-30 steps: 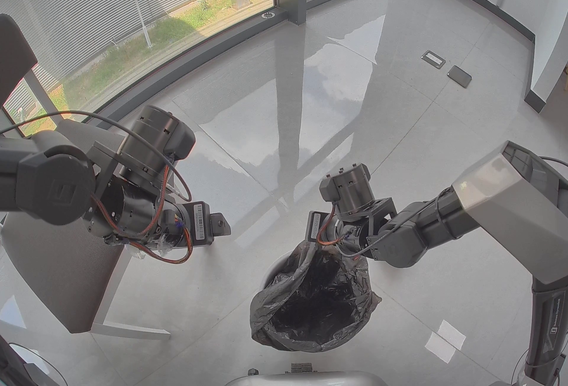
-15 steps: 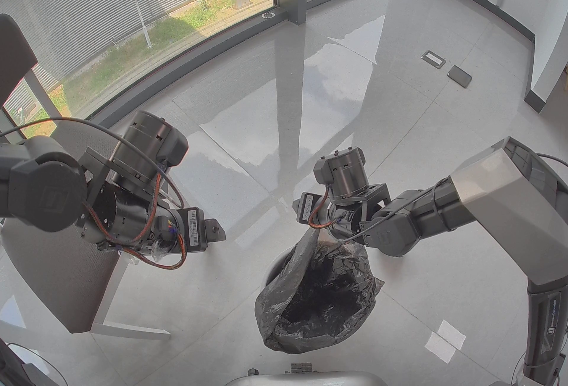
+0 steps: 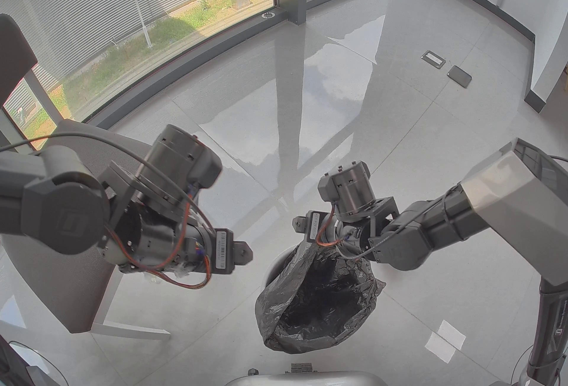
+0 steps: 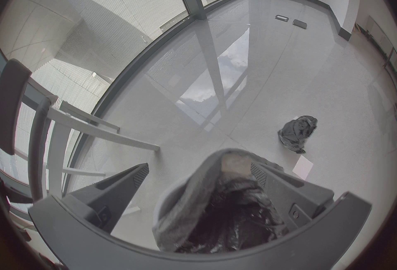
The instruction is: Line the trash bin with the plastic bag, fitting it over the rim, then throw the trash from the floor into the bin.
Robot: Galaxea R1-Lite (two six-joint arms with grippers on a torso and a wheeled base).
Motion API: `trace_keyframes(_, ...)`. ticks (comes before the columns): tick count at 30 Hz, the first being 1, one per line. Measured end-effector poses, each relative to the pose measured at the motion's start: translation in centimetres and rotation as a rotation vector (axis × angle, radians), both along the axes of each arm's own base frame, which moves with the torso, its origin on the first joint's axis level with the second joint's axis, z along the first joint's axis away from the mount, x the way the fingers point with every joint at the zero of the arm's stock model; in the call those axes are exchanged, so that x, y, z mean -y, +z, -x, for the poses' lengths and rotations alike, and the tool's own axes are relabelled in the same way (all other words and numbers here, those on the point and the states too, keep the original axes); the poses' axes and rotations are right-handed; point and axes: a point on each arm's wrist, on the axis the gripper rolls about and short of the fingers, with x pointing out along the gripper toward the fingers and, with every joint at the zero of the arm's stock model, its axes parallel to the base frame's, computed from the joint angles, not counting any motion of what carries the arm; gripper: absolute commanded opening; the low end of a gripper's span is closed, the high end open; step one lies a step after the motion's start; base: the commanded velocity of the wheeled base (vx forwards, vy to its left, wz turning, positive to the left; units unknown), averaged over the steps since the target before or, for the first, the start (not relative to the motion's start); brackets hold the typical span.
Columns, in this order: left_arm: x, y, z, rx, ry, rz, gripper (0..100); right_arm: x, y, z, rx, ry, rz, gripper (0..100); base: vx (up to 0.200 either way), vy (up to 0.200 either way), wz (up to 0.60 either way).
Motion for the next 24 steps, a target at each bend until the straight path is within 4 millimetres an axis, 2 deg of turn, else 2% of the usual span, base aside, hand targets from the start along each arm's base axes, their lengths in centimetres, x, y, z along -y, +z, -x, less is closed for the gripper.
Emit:
trace_keyframes(5,3.5,-2.0,-0.7,0.016,-0.108,-0.039,100,1.7,0.6,2.1,-0.023,0.004,0.03,100,0.0,0.0,0.0)
trace_keyframes(13,8.1,-5.8,-2.2,-0.02,-0.188,-0.095,100,5.2,2.7,3.4,0.001,-0.032,0.077,100,0.0,0.0,0.0)
trace_keyframes(18,10.0,-7.8,-3.5,-0.036,-0.209,-0.123,100,7.4,4.3,3.9,0.03,-0.065,0.083,100,0.0,0.0,0.0)
trace_keyframes(24,11.5,-10.2,-4.8,-0.055,-0.227,-0.158,100,8.8,5.6,4.8,0.053,-0.081,0.073,100,0.0,0.0,0.0)
